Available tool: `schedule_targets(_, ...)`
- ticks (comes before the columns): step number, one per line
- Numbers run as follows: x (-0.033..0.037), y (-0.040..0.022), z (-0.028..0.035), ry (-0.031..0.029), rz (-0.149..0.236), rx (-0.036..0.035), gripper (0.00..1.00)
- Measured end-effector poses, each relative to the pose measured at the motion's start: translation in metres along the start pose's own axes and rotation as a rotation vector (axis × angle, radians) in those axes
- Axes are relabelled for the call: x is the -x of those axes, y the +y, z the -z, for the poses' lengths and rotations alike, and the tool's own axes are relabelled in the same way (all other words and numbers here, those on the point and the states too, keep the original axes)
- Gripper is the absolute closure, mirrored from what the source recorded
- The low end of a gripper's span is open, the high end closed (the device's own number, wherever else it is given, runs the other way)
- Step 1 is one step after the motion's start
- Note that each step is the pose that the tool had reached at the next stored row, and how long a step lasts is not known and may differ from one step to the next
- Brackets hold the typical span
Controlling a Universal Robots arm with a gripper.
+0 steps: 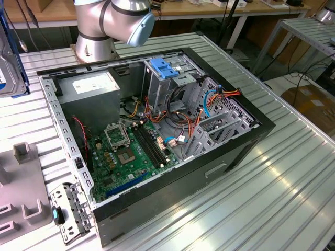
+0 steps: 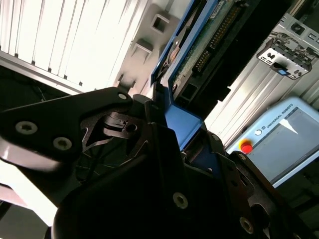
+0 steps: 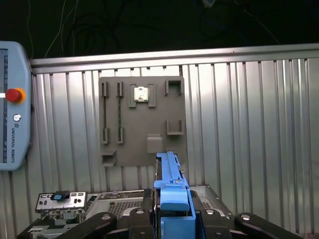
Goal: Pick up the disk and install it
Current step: 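Pick up the disk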
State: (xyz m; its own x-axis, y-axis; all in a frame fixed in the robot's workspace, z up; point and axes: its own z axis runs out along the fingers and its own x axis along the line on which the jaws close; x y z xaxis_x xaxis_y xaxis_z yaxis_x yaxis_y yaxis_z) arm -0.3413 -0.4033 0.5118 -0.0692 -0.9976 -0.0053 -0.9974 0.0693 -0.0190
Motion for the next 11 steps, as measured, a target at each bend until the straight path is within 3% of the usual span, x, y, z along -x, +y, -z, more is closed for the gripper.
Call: schedule_targets(11, -0.0047, -0.0189, -0.0004, 0.0001, -0.001, 0.0007, 0.63)
